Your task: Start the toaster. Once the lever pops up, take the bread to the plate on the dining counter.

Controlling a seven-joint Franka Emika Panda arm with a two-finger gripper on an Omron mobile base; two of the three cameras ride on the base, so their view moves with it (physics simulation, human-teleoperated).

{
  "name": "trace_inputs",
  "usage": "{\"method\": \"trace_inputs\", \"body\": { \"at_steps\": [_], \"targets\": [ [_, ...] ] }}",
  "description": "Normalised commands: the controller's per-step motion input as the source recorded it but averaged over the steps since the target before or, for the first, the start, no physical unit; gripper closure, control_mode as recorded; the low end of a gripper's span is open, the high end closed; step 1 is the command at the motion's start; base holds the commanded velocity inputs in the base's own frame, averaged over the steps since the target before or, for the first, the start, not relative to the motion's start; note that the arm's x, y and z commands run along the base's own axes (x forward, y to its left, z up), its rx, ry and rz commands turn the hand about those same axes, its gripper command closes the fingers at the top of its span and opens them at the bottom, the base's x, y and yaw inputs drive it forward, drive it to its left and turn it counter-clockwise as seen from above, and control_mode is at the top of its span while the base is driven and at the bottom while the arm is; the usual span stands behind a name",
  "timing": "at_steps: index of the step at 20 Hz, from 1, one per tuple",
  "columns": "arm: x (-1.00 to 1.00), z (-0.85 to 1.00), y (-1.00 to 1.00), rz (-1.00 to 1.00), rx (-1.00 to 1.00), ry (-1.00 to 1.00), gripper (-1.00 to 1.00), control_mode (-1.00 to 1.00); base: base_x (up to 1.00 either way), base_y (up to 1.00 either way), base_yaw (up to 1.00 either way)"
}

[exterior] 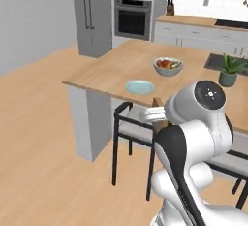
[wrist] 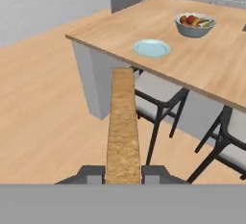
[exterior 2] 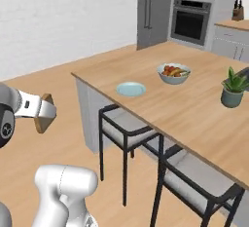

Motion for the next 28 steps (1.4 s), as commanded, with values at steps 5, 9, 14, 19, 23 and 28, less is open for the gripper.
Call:
{"method": "trace_inputs", "body": {
  "at_steps": [5, 9, 14, 19, 23, 28],
  "targets": [
    [0.0, 0.0, 0.0, 0.0, 0.0, 0.0, 1.0, 1.0, 0.8, 0.72, -0.6],
    [0.0, 0.0, 0.0, 0.0, 0.0, 0.0, 1.0, 1.0, 0.86, 0.78, -0.54],
    [0.0, 0.0, 0.0, 0.0, 0.0, 0.0, 1.0, 1.0, 1.0, 0.55, -0.48],
    [0.0, 0.0, 0.0, 0.0, 0.0, 0.0, 1.0, 1.0, 0.98, 0.49, -0.32],
    [0.0, 0.0, 0.0, 0.0, 0.0, 0.0, 1.0, 1.0, 0.5, 0.09, -0.05],
    [0.0, 0.0, 0.0, 0.0, 0.0, 0.0, 1.0, 1.0, 0.36, 0.02, 0.0]
  ]
}}
